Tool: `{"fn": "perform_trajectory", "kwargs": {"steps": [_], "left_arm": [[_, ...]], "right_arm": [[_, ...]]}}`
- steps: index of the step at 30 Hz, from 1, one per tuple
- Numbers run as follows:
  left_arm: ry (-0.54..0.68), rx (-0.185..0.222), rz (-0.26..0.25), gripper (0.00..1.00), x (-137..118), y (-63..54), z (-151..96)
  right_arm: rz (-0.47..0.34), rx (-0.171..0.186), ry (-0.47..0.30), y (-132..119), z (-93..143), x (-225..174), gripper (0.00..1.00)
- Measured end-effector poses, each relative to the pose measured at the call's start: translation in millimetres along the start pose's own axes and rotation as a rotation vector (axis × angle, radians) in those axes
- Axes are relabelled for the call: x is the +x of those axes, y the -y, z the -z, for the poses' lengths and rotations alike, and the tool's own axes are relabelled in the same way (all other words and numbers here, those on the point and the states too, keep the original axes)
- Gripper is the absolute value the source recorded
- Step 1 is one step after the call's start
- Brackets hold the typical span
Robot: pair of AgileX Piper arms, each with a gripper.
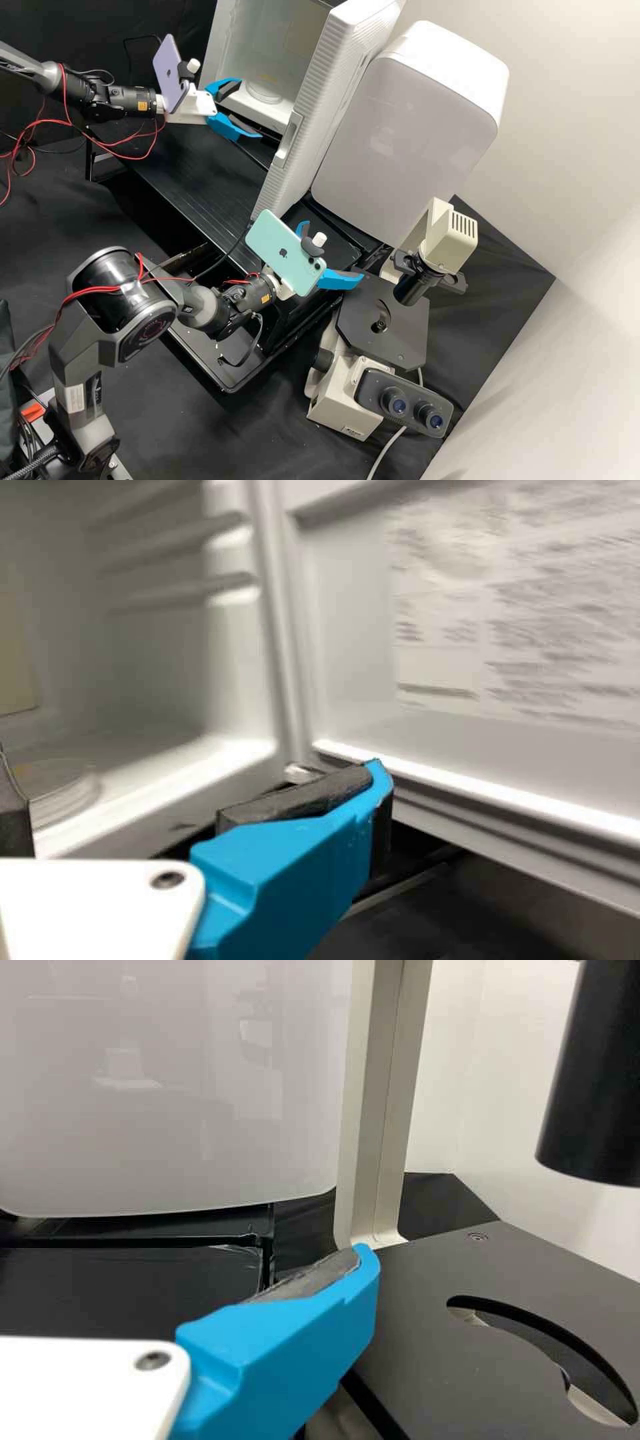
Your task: Take the petri dish out of the incubator
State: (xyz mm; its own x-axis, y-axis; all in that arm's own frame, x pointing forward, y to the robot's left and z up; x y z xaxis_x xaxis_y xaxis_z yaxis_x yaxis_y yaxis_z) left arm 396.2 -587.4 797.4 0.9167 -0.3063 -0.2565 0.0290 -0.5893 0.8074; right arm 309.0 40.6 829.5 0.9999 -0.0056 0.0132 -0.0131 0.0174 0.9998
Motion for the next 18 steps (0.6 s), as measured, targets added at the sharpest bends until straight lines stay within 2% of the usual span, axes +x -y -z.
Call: {"fn": "perform_trajectory", "kwargs": {"steps": [4, 8, 11, 18], "left_arm": [[-0.056, -0.040, -0.035, 1.00, 5, -7.8, 11], [-0.086, -0.047, -0.064, 1.00, 9, -15.3, 19], [-0.110, -0.073, -0.067, 1.00, 13, -17.4, 23], [-0.135, -0.084, -0.040, 1.00, 31, -15.4, 29]], "right_arm": [[0.000, 0.000, 0.000, 0, 0, 0, 1.00], [0.000, 0.000, 0.000, 0, 0, 0, 1.00], [0.000, 0.000, 0.000, 0, 0, 0, 1.00], [0.000, 0.000, 0.000, 0, 0, 0, 1.00]]}}
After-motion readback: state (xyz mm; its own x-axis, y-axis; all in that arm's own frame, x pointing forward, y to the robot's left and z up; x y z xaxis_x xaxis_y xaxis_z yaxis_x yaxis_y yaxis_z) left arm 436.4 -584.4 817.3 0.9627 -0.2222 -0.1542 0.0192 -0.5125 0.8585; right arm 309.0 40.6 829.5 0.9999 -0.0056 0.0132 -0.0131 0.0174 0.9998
